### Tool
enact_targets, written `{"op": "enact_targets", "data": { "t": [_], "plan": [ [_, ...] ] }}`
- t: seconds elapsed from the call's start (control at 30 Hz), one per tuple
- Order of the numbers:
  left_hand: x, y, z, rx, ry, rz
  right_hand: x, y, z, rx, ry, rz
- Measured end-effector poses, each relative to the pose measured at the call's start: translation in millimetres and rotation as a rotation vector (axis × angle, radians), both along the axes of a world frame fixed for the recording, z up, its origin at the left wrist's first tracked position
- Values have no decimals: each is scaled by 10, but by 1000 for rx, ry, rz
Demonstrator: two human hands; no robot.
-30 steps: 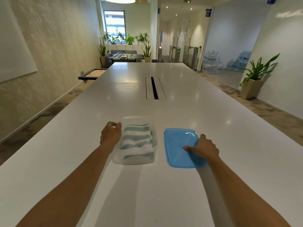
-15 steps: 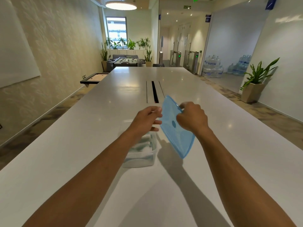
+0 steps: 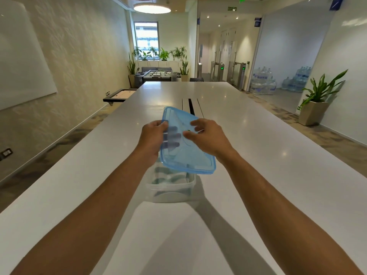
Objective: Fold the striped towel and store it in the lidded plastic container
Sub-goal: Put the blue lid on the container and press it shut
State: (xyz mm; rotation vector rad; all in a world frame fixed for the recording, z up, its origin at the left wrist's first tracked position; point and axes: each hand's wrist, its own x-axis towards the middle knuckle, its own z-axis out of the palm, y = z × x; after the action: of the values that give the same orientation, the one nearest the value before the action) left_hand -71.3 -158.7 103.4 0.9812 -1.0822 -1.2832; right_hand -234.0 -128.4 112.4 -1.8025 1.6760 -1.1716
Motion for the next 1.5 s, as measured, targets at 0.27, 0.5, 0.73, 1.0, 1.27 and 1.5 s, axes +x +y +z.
{"op": "enact_targets", "data": {
  "t": [0.27,0.5,0.73,1.0,1.27,1.5],
  "plan": [
    [351,-175,-347,72,-17,101,-49,-230,-540,169,-284,-141],
    [489,-251,-677,-30,-629,354,48,-323,-791,143,-167,-144],
    [444,-229,-890,-35,-841,388,56,-341,-1013,162,-84,-179],
    [497,-283,-1032,-5,-835,404,109,-382,-1099,153,-32,-185],
    [504,-373,-1125,45,-788,364,116,-418,-1129,195,-5,-142],
    [524,-461,-1202,149,-666,272,68,-514,-1124,230,-24,-56]
  ]
}}
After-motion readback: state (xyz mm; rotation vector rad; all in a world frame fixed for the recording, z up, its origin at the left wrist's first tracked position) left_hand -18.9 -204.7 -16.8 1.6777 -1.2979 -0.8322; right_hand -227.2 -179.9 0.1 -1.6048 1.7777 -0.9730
